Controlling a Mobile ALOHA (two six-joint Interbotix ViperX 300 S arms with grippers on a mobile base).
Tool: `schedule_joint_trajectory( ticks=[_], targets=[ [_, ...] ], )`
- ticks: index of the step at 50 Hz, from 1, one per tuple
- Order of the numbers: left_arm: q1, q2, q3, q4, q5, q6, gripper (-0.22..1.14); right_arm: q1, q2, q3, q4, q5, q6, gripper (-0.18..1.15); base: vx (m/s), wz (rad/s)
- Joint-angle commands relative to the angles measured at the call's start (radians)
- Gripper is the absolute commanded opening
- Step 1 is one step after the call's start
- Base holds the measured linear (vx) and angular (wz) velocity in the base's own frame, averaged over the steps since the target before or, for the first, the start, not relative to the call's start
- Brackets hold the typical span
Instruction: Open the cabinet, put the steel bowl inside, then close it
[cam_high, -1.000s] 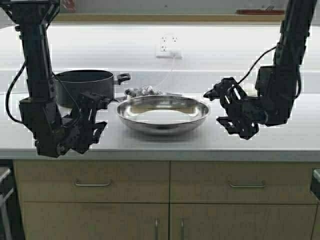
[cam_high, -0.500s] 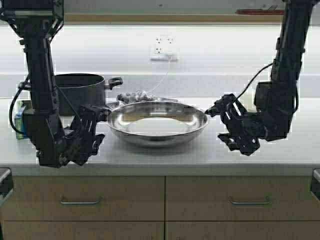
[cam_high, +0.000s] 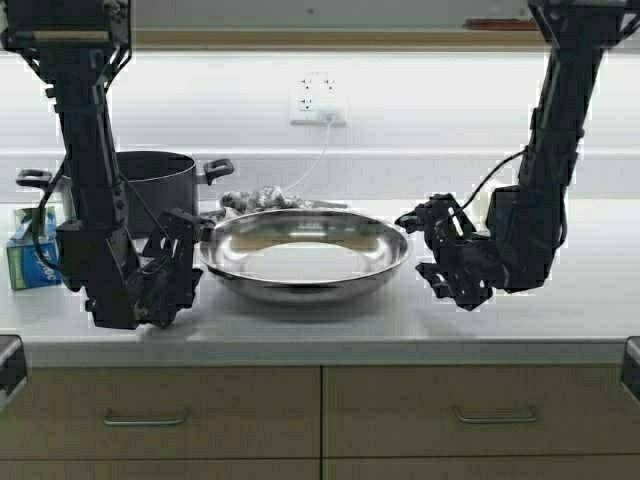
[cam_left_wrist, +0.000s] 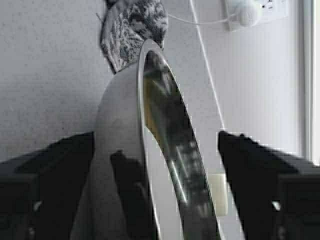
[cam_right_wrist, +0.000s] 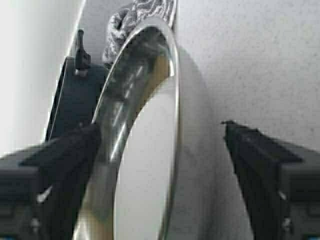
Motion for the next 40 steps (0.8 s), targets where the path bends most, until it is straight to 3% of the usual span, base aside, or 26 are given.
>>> schedule_joint_trajectory(
  ticks=[1, 14, 18, 24, 34, 36, 40],
  targets=[
    [0.000, -0.023, -0.032, -0.003, 0.029, 0.002, 1.02, 0.002, -0.002, -0.044, -0.005, 0.002, 0.026, 1.03, 0.02, 0.00],
    [0.000, -0.021, -0.037, -0.055, 0.057, 0.003, 0.99, 0.002, 0.006, -0.069, -0.023, 0.002, 0.052, 1.02, 0.01, 0.00],
    [0.002, -0.021, -0.038, -0.058, 0.064, 0.003, 0.93, 0.002, 0.008, -0.067, -0.023, 0.002, 0.063, 0.95, 0.01, 0.00],
    [0.000, -0.021, -0.034, -0.058, 0.078, 0.003, 0.68, 0.002, 0.014, -0.064, -0.018, 0.002, 0.095, 0.67, 0.00, 0.00],
    [0.000, -0.028, -0.009, -0.072, 0.081, 0.002, -0.02, 0.002, 0.017, -0.061, -0.012, -0.021, 0.118, -0.01, 0.00, 0.00],
    [0.002, -0.031, -0.005, -0.077, 0.081, 0.002, -0.07, 0.002, 0.015, -0.061, -0.011, -0.029, 0.123, -0.03, 0.00, 0.00],
    [0.002, -0.037, 0.006, -0.077, 0.081, 0.003, -0.01, 0.002, 0.009, -0.058, -0.012, -0.034, 0.123, 0.04, 0.00, 0.00]
  ],
)
